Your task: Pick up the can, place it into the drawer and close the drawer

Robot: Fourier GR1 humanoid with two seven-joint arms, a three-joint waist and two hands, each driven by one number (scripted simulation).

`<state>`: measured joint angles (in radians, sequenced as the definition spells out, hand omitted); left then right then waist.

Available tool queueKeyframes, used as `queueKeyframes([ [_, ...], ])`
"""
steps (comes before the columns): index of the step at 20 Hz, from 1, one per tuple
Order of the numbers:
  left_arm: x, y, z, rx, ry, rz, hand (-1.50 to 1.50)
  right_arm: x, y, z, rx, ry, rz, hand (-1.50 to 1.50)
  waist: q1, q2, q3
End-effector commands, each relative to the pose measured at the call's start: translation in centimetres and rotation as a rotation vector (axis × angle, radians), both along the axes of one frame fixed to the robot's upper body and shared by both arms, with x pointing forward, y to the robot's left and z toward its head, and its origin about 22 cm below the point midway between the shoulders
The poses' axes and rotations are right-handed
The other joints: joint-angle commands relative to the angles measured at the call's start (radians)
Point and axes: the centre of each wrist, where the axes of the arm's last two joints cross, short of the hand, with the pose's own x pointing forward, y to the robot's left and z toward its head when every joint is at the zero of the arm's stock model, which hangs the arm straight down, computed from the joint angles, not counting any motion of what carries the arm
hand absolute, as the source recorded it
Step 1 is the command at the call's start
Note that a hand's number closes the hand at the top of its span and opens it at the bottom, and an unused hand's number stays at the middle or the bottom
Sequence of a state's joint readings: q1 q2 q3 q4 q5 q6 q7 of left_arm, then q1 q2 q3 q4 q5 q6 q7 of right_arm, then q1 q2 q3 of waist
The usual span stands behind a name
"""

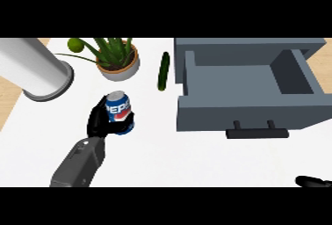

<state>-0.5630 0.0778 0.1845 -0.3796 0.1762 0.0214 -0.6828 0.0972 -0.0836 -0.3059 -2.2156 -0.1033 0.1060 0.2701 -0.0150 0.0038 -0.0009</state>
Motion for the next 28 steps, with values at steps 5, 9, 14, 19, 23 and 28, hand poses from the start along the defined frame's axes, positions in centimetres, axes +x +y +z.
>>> queueKeyframes([
  [5,4.0,-2.2,3.8,-0.034,-0.058,-0.083,1.5,0.4,-0.8,-1.4,-0.021,0.007,-0.025,-1.5,0.003,-0.001,0.001],
  [9,5.3,-4.2,5.9,0.0,-0.054,-0.132,1.5,-0.5,-1.0,1.1,-0.022,-0.014,-0.038,-1.5,0.006,-0.004,0.001],
  [14,8.0,-6.4,11.7,0.037,-0.101,-0.175,1.5,-0.8,-0.2,1.5,-0.037,-0.019,-0.023,-1.5,0.011,-0.006,0.001],
  [19,9.1,-10.2,17.3,0.023,-0.124,-0.22,1.5,-0.7,-1.2,1.0,-0.032,-0.003,-0.043,-1.5,0.013,-0.008,0.002],
  [23,8.0,-12.6,20.4,0.016,-0.122,-0.284,1.5,0.1,-2.0,1.1,-0.031,-0.015,-0.041,-1.5,0.014,-0.011,0.002],
  [28,8.1,-16.3,26.9,0.056,-0.15,-0.294,1.5,0.0,-0.7,1.5,-0.038,-0.027,-0.034,-1.5,0.006,-0.008,0.001],
])
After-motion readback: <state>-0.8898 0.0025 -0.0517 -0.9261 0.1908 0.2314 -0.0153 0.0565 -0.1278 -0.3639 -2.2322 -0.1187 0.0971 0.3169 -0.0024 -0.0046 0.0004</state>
